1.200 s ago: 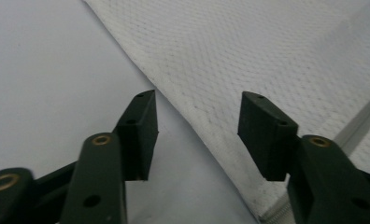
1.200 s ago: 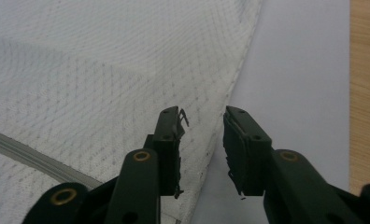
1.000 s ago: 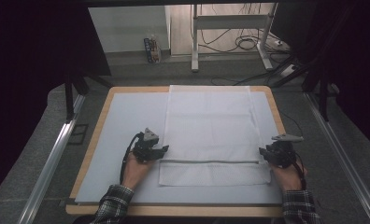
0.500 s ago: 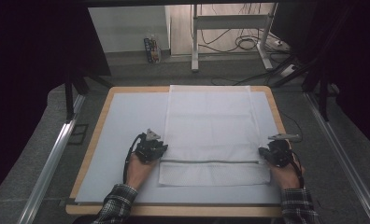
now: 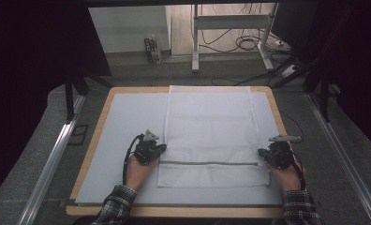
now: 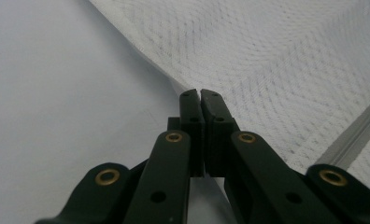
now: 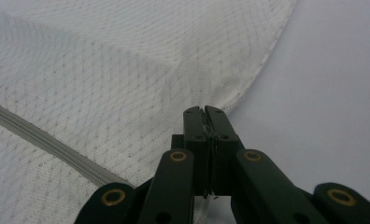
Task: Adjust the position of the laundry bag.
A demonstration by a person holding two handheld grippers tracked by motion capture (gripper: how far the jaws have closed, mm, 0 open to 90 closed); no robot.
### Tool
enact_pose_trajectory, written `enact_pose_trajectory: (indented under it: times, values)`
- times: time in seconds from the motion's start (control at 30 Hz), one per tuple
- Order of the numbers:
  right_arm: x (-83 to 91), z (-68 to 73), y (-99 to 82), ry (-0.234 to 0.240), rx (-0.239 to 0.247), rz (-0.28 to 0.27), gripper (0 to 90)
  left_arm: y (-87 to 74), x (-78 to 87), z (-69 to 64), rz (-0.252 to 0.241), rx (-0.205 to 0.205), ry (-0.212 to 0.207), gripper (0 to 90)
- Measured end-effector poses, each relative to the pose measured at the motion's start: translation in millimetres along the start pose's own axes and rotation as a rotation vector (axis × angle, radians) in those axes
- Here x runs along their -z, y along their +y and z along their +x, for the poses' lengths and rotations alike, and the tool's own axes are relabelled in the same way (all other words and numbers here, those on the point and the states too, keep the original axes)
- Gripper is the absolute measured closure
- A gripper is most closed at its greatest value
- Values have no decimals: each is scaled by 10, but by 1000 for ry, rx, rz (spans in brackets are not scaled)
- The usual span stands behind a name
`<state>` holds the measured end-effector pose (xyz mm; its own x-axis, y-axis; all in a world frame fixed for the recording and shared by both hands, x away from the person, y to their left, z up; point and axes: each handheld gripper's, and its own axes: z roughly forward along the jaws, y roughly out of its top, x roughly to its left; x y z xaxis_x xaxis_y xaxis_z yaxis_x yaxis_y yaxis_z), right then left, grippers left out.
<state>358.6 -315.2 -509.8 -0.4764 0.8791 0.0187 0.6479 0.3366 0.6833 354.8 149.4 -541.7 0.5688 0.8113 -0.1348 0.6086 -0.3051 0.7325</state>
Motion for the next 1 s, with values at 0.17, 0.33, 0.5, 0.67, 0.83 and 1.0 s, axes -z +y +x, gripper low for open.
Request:
enact_pose_trajectory:
  times: [0.17, 0.33, 0.5, 0.67, 0.83, 1.0]
  values:
    - [15, 54, 6, 24, 22, -4, 874, -16, 75, 37, 18, 2, -20, 890]
    - [20, 108, 9, 43, 41, 0, 874, -56, 171, 59, 43, 0, -30, 888]
    - [26, 238, 17, 69, 81, 6, 874, -87, 299, 76, 44, -3, -25, 886]
    - [18, 330, 25, 84, 105, 12, 874, -140, 421, 126, 54, 0, -35, 885]
    - [36, 428, 27, 111, 127, 17, 874, -183, 517, 153, 68, -7, -34, 883]
    - [52, 509, 12, 127, 147, 25, 874, -220, 565, 154, 78, -14, -27, 883]
